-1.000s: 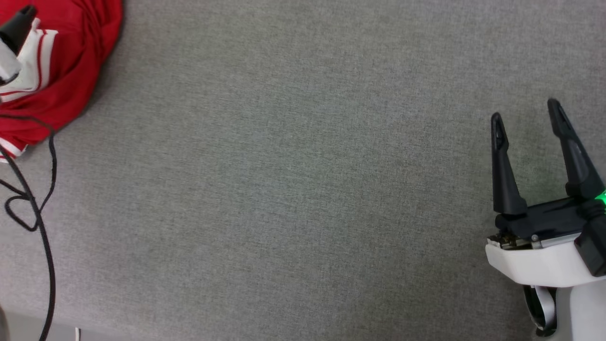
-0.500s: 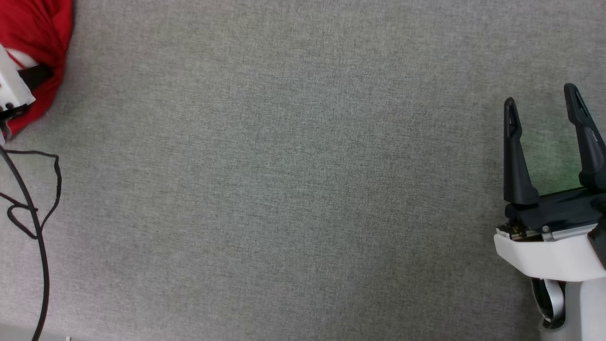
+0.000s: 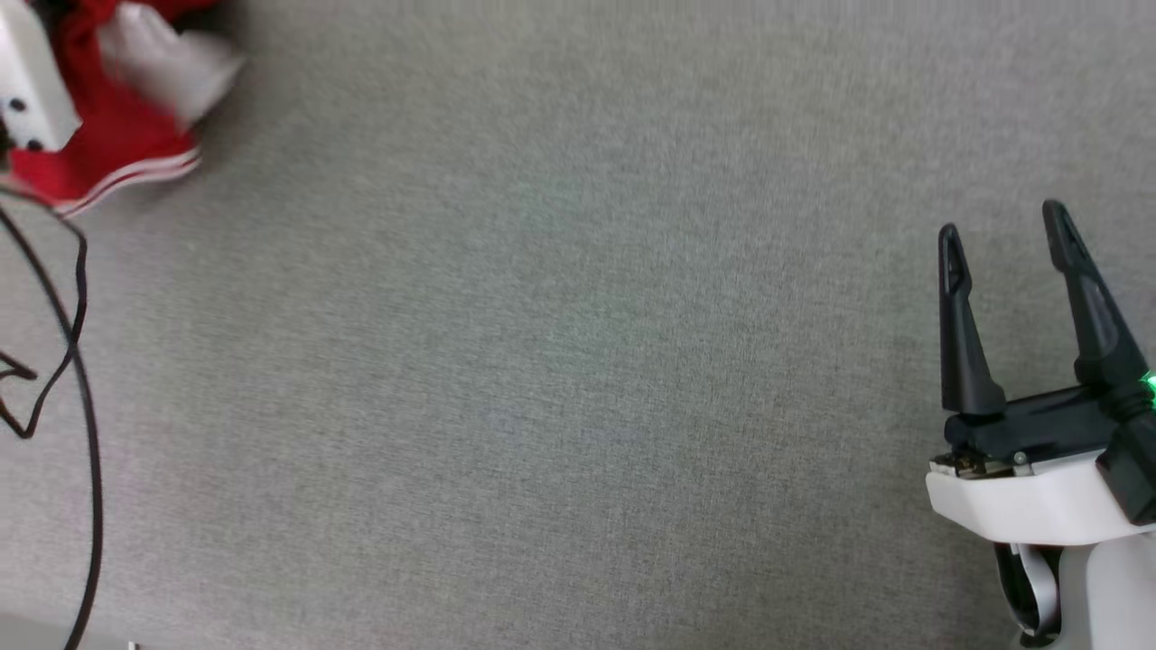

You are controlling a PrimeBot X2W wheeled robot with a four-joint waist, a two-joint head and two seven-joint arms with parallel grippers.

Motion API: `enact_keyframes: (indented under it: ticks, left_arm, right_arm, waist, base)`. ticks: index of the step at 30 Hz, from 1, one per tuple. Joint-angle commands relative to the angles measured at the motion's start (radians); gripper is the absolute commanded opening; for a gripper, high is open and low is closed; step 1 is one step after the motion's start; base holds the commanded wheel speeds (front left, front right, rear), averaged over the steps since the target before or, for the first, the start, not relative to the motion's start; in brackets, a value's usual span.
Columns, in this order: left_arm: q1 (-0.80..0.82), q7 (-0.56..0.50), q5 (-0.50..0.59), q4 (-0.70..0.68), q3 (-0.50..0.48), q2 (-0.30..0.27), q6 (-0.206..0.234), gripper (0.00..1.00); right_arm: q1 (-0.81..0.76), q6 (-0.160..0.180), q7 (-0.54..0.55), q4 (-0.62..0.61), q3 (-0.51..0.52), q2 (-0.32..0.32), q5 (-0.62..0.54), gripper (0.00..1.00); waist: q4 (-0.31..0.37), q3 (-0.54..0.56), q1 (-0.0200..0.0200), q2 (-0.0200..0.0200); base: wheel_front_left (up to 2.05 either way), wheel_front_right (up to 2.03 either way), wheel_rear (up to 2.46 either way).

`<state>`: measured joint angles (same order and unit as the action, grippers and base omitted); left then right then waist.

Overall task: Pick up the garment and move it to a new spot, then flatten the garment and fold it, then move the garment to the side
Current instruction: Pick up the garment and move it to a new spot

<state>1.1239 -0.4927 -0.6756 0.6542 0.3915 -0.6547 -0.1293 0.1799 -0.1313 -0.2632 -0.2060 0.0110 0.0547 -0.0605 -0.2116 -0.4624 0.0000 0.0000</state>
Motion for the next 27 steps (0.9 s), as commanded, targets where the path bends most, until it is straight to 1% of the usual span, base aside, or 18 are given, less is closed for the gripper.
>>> enact_keyframes:
  ticks: [1,3,6,10,16,20,27]
  left_arm:
    - [0.017,0.022,0.002,-0.023,0.028,0.001,0.000,0.00]
    - [0.030,0.036,0.007,-0.039,0.047,0.003,0.000,0.00]
    - [0.050,0.072,0.023,-0.085,0.105,0.019,0.000,0.00]
    - [0.070,0.103,0.035,-0.151,0.188,0.046,0.000,0.00]
    - [0.099,0.120,0.050,-0.241,0.307,0.122,0.000,0.00]
    - [0.113,0.132,0.048,-0.285,0.387,0.190,0.000,0.00]
    - [0.079,0.164,0.031,-0.325,0.571,0.286,0.000,0.00]
  right_arm:
    - [-0.016,0.001,-0.002,0.006,-0.001,-0.004,0.007,1.00]
    - [-0.022,0.001,-0.002,0.008,0.001,-0.005,0.009,1.00]
    - [-0.034,0.001,-0.002,0.018,0.003,-0.005,0.030,1.00]
    - [-0.051,0.001,-0.002,0.027,0.007,-0.006,0.061,1.00]
    - [-0.061,0.001,-0.002,0.035,0.016,-0.006,0.096,1.00]
    - [-0.056,0.001,-0.002,0.035,0.021,-0.006,0.114,1.00]
    - [-0.047,0.001,-0.002,0.036,0.033,-0.006,0.140,1.00]
  waist:
    - [-0.007,0.059,0.0000,0.0000]
    - [-0.006,0.072,0.0000,0.0000]
    - [0.005,0.109,0.0000,0.0000]
    - [0.037,0.151,0.0000,0.0000]
    - [0.109,0.188,0.0000,0.0000]
    - [0.165,0.190,0.0000,0.0000]
    - [0.243,0.178,0.0000,0.0000]
  base:
    - [0.00,0.00,0.00]
    - [0.00,0.00,0.00]
    - [0.00,0.00,0.00]
    - [0.00,0.00,0.00]
    - [0.00,0.00,0.00]
    - [0.00,0.00,0.00]
    - [0.00,0.00,0.00]
